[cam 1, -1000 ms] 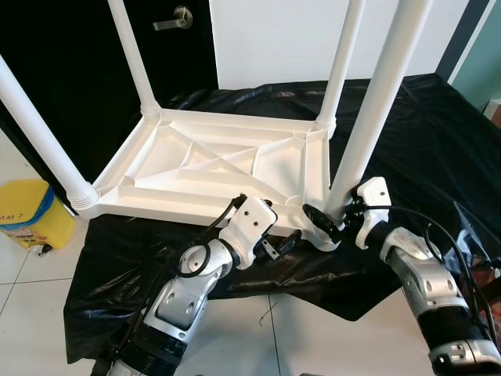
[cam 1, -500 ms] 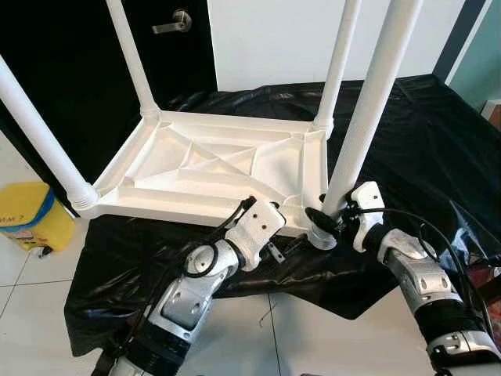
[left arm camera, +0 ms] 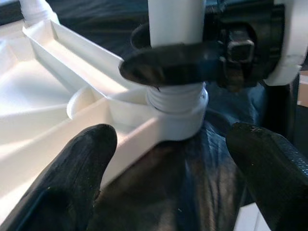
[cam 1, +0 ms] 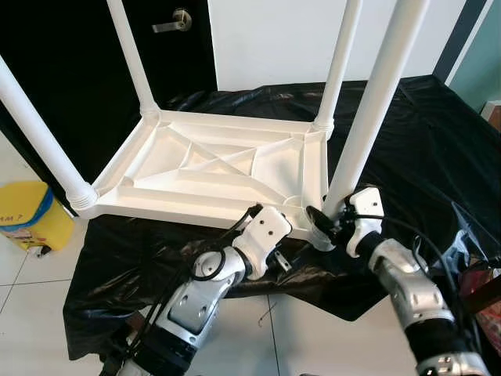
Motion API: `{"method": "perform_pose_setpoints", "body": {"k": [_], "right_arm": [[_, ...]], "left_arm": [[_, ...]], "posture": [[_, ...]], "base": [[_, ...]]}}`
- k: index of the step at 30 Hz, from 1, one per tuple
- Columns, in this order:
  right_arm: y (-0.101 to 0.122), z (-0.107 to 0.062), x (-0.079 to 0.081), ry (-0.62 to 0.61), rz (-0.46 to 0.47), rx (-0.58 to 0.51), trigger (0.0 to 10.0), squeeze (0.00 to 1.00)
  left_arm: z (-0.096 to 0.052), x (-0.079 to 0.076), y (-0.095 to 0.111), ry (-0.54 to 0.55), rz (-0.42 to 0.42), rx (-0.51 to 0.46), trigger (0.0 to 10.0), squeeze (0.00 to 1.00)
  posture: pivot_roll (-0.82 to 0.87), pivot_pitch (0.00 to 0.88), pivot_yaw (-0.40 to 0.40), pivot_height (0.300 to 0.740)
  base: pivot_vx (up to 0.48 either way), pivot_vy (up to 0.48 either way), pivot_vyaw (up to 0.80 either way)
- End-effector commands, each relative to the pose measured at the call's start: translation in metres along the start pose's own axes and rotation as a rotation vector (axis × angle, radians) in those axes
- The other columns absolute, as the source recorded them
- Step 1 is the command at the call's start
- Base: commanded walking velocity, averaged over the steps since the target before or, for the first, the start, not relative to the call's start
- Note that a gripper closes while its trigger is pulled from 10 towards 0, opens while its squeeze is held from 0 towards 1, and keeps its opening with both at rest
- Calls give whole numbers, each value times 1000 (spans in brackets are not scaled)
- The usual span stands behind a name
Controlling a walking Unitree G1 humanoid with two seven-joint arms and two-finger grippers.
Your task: Building children table
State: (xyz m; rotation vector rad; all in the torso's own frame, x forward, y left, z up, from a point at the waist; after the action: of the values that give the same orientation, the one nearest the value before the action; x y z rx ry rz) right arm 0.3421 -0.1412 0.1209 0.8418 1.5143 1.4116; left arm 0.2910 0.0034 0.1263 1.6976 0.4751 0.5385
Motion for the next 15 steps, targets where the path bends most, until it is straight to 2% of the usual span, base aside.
{"method": "perform_pose_setpoints", "body": {"k": [1,4,8,12,14,15], "right_arm": [[-18,-3,2,-41,23,80,10000,0],[-24,-6,-4,-183,66,118,10000,0],[-27,-10,-7,-264,91,136,10000,0],[-28,-13,-5,-356,111,138,10000,0],[-32,-17,0,-484,146,158,10000,0],[-32,-17,0,-484,146,158,10000,0]], "left_arm": [[-2,-6,0,-71,-9,8,10000,0],[-4,-3,-1,-54,-22,7,10000,0],[-5,0,0,-40,-39,2,10000,0],[-6,4,2,-14,-63,-9,10000,0],[-5,6,5,-4,-81,-22,10000,0],[-5,6,5,-4,-81,-22,10000,0]], "posture": [[-158,63,-18,740],[-150,73,-26,740],[-144,78,-32,740],[-139,75,-34,740],[-130,69,-37,740],[-130,69,-37,740]], "base": [[0,0,0],[0,0,0],[0,0,0],[0,0,0],[0,0,0],[0,0,0]]}}
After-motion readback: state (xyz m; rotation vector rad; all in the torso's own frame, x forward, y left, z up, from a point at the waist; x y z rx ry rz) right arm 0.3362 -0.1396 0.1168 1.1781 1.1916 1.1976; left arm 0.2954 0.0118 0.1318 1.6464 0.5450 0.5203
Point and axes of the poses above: a point about 5 cm out from each wrist's last joint towards the gripper, its own z axis pointing out of the wrist towards the gripper, its own y axis along the axis of the wrist's last joint, x = y × z, the point moved 4 cm from there along z, pointing out of the wrist towards the gripper, and after that the axes turned 4 degrees about -z, right-handed, at the moved point
